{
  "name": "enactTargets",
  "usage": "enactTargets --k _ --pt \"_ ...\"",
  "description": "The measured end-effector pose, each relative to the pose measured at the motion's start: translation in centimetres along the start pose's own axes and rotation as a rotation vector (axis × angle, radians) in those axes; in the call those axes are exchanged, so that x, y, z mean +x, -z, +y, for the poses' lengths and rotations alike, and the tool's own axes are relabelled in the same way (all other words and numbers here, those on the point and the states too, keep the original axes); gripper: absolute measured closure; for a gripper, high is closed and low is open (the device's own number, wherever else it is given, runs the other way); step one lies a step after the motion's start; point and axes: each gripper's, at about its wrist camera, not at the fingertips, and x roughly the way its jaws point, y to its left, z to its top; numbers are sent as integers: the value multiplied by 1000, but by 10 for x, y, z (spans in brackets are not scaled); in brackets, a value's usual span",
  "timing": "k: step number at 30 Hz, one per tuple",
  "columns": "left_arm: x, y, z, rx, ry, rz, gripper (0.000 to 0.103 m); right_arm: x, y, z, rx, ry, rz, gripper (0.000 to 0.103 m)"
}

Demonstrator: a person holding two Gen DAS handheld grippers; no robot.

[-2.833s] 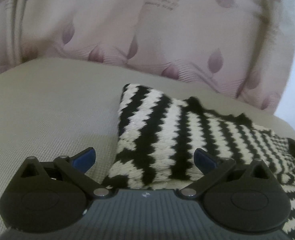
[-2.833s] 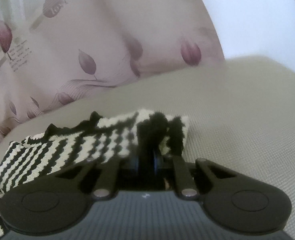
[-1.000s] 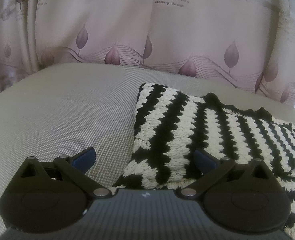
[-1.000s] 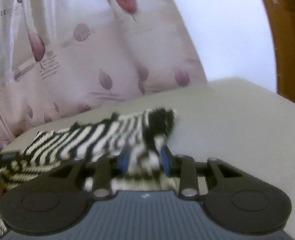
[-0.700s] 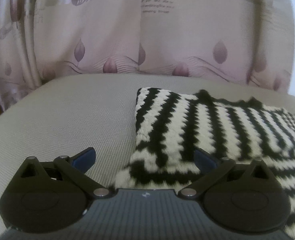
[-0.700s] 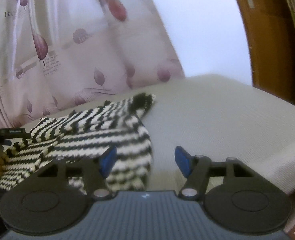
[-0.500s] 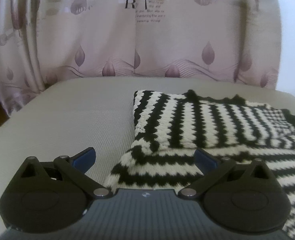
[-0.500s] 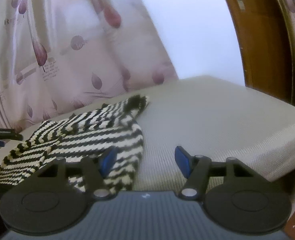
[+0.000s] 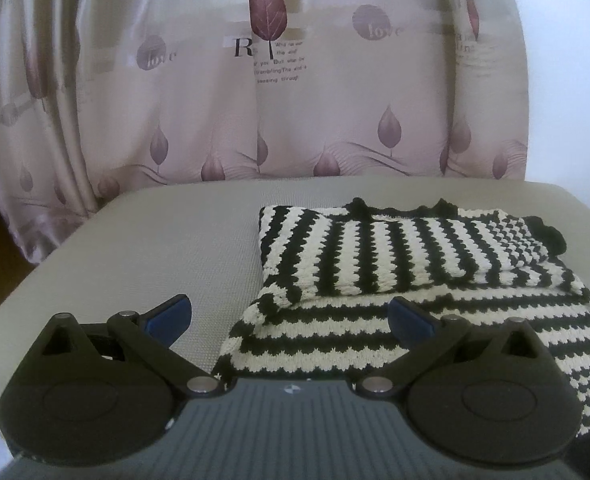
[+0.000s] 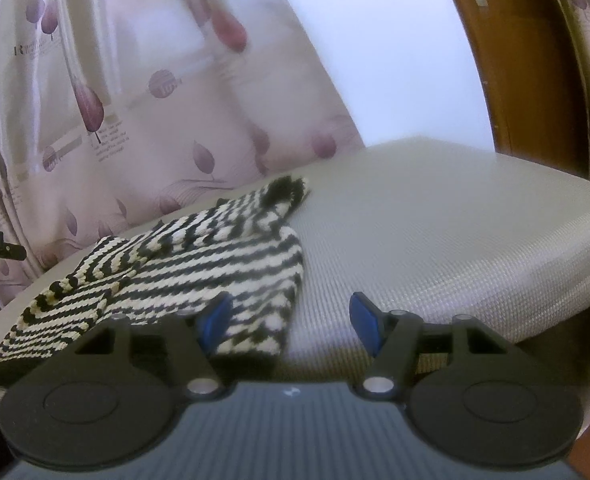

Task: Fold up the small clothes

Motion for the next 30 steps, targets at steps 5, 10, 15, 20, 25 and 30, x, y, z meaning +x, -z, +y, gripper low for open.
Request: enactTargets --k 5,10,15,20,25,30 --pt "-5 1 1 9 2 -7 0 -2 1 -4 22 -4 2 37" --pt "-8 1 1 10 3 -13 0 -3 4 -5 29 -4 6 37" --pt "-5 5 8 14 13 5 0 -5 6 -8 41 0 10 28" --pt "10 16 48 -9 121 71 2 -8 7 -11 52 -14 30 28" --pt "28 36 114 -42 228 180 12 -12 11 -17 72 -46 53 28" --pt "34 66 146 -88 322 269 14 -10 18 -19 86 -81 105 28"
